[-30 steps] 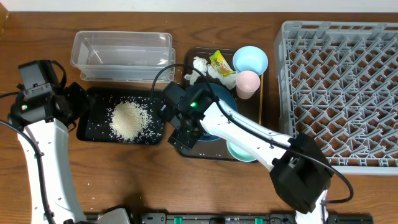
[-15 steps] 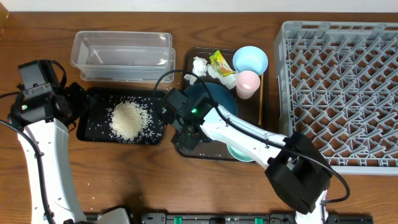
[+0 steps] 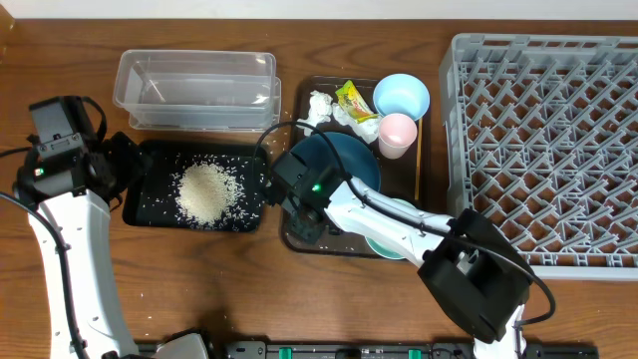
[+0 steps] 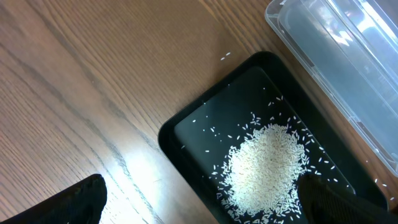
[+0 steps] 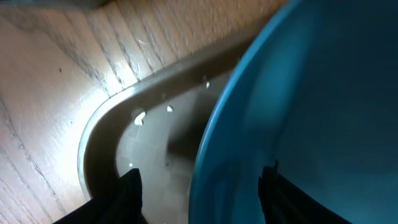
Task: Sort waste into correct bins and load items into the dishwasher rack
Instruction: 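Close the right gripper on the blue plate's rim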
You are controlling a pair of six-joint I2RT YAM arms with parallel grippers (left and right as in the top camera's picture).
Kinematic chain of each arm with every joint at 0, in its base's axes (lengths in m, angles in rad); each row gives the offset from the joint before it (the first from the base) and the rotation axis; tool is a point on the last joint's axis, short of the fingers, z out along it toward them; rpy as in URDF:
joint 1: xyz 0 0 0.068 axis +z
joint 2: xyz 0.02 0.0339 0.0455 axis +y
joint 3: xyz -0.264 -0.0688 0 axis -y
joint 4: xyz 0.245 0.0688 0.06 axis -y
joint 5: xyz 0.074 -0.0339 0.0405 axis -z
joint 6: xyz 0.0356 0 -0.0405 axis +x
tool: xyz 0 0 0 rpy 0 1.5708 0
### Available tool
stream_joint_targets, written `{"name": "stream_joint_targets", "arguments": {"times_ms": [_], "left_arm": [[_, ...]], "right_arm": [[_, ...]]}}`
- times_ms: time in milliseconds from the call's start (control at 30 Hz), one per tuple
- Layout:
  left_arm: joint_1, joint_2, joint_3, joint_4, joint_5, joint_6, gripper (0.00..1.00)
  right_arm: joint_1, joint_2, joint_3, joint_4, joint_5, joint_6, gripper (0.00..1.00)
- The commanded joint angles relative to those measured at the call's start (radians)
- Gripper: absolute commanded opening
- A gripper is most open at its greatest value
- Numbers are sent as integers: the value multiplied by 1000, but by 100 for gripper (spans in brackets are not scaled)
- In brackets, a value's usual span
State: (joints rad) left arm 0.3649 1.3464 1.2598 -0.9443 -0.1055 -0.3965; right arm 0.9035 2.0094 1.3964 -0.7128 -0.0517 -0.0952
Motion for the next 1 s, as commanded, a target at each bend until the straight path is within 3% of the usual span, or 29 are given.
{"name": "stream_joint_targets", "arguments": {"times_ms": [0, 233, 533, 967], "left_arm": [[4, -5, 20, -4, -11, -2, 100], [4, -5, 20, -4, -11, -2, 100], [4, -5, 20, -4, -12, -2, 100], [4, -5, 20, -4, -11, -2, 100]], "right_arm": [[18, 6, 0, 11, 10, 13, 57], [30, 5, 0, 18, 10, 29, 33], [40, 6, -5, 19, 11, 31, 36], [40, 6, -17, 25, 29, 32, 29]]}}
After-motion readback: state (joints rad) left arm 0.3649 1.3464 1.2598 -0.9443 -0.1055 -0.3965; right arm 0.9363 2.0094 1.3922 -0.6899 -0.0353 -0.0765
